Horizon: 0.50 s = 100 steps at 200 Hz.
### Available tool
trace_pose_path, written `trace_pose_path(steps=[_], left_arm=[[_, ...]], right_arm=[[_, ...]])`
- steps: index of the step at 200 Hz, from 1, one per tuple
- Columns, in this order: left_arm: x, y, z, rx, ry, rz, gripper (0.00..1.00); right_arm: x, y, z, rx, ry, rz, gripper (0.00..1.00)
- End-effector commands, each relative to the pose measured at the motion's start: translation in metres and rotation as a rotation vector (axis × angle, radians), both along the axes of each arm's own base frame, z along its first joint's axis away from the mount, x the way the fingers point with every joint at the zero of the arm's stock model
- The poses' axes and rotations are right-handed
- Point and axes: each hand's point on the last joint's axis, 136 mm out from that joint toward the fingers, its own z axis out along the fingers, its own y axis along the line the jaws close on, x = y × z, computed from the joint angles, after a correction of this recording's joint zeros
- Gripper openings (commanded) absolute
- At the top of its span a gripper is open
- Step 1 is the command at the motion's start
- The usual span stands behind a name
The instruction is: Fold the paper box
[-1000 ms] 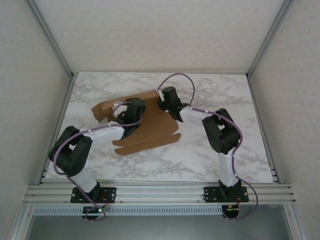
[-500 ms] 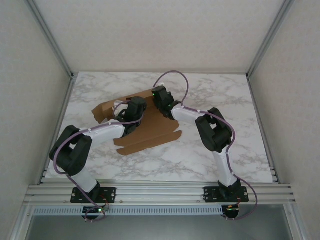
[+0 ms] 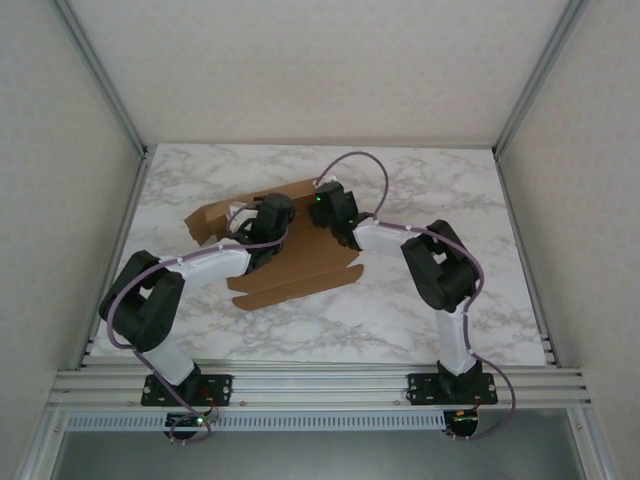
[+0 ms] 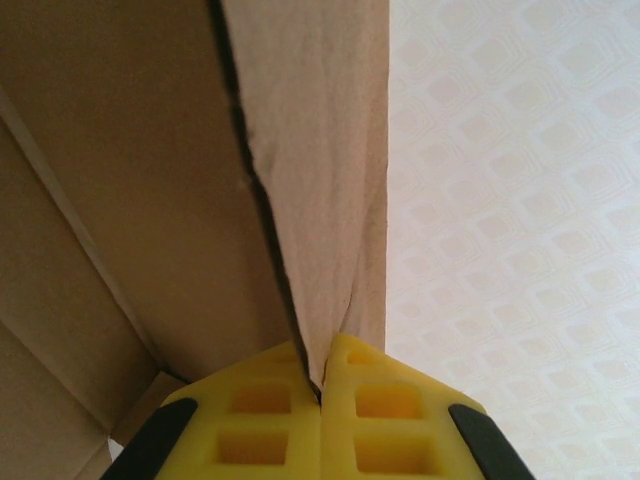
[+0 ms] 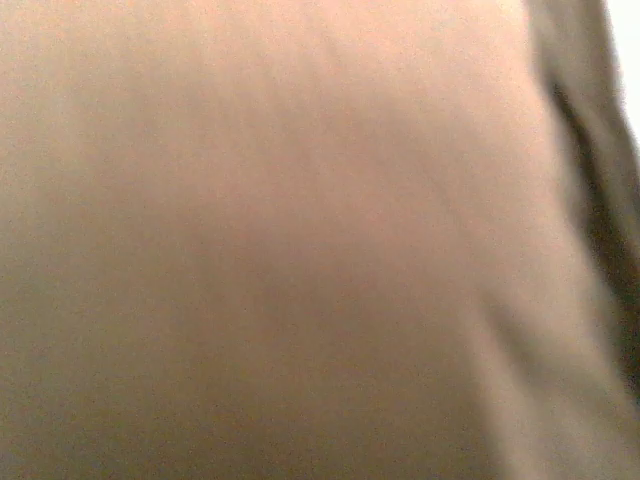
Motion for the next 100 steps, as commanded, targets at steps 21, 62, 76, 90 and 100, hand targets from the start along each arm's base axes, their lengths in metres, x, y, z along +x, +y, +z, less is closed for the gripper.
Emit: trace_pose_path(steps=[21, 62, 76, 90, 100], left_arm=[[-0.021, -0.004, -0.047, 0.076, 0.185, -0.071, 0.00], [-0.018, -0.004, -0.046, 0.078, 0.186, -0.072, 0.00], [-0.018, -0.004, -0.046, 0.077, 0.188, -0.074, 0.00], [-0.017, -0.005, -0.046, 0.073, 0.186, -0.076, 0.00], [-0.017, -0.005, -0.046, 0.074, 0.188, -0.078, 0.00]], right_arm=[[-0.013, -0.010, 0.047, 0.183, -0.101, 0.166, 0.84], [-0.014, -0.023, 0.047, 0.177, -0.100, 0.221, 0.80], [-0.010, -0.019, 0.037, 0.138, -0.082, 0.244, 0.76], [-0.008, -0.013, 0.027, 0.109, -0.085, 0.284, 0.73], [-0.005, -0.011, 0.022, 0.100, -0.076, 0.288, 0.72]])
